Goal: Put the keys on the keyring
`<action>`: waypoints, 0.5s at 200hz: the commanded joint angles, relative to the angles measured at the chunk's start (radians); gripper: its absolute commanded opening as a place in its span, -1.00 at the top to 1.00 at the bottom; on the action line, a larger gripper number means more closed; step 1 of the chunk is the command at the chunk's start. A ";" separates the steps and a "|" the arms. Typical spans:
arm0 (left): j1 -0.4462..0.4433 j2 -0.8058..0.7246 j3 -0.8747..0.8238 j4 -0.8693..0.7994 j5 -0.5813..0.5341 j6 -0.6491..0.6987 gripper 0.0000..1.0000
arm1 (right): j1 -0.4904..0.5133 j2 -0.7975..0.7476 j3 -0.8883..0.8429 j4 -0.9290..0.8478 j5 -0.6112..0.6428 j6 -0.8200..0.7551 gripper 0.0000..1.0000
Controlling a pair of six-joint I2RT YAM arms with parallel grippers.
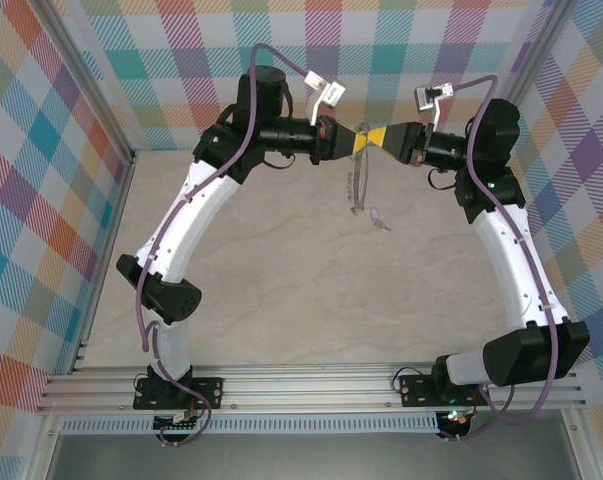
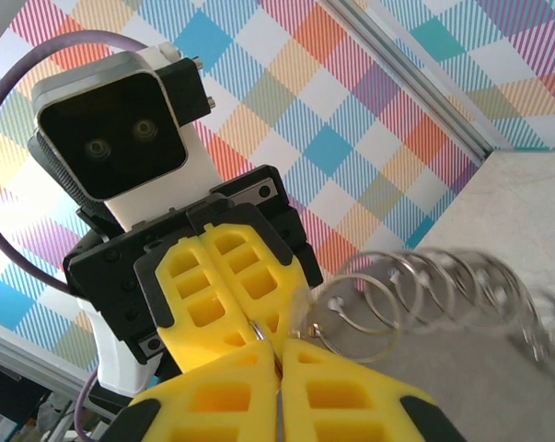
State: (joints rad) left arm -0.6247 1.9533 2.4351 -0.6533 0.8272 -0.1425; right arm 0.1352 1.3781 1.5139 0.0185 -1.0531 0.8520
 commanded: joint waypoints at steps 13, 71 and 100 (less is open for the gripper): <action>-0.005 0.026 0.054 0.000 0.046 -0.002 1.00 | 0.006 0.012 0.039 0.039 -0.051 -0.007 0.96; -0.004 0.057 0.095 -0.011 0.125 -0.018 1.00 | 0.006 0.032 0.075 0.010 -0.095 -0.054 0.69; -0.004 0.069 0.114 -0.024 0.150 -0.023 1.00 | 0.006 0.048 0.104 0.010 -0.124 -0.067 0.71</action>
State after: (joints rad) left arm -0.6167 2.0018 2.5126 -0.6796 0.9016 -0.1497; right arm 0.1295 1.4117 1.5642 0.0132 -1.1183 0.8227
